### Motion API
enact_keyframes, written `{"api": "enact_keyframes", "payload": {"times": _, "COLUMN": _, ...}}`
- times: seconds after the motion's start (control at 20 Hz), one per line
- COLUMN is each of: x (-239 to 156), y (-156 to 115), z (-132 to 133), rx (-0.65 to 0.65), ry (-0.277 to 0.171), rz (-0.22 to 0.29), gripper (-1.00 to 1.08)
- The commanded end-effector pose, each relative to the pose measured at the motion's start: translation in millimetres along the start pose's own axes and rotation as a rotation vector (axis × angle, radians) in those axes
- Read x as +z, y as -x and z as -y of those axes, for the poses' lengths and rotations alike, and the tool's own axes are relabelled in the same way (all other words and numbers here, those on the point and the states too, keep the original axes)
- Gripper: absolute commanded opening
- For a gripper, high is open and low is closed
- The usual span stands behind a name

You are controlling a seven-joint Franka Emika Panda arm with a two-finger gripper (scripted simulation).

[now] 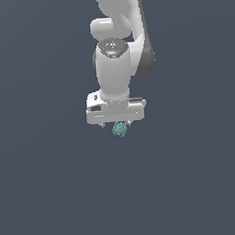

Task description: Pick up the object and move it to a goal position.

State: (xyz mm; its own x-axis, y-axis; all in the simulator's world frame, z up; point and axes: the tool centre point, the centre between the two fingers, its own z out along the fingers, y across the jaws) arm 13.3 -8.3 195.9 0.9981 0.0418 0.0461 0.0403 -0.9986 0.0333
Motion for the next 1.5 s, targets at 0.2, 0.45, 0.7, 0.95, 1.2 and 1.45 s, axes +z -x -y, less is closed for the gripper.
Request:
{"api": "enact_keyframes", "payload": {"times": 0.2, "x": -2.4, "y": -1.6, "z": -3.0, "rx": 0.001, "ry": -0.006, "rz": -0.003, "gripper": 1.0}}
{"api": "enact_keyframes", "payload": {"times": 0.45, "x": -7.8, "y": -5.0, "z": -8.7, "rx": 0.0, "ry": -0.018, "rz": -0.01, "gripper": 1.0}}
{"api": "enact_keyframes", "payload": {"times": 0.7, "x": -5.7, "y": -3.6, "z": -7.6, "rx": 0.007, "ry": -0.017, "rz": -0.009, "gripper": 1.0}}
{"api": "enact_keyframes", "payload": {"times": 0.95, "x": 4.6, "y": 3.1, "z": -4.1, "rx": 0.048, "ry": -0.02, "rz": -0.004, "gripper": 1.0}}
{"api": "enact_keyframes", "payload": {"times": 1.2, "x": 22.2, "y": 15.6, "z": 1.9, "rx": 0.12, "ry": -0.024, "rz": 0.006, "gripper": 1.0}}
{"api": "enact_keyframes", "payload": {"times": 1.45, "x": 46.4, "y": 35.3, "z": 9.8, "rx": 0.225, "ry": -0.027, "rz": 0.019, "gripper": 1.0}}
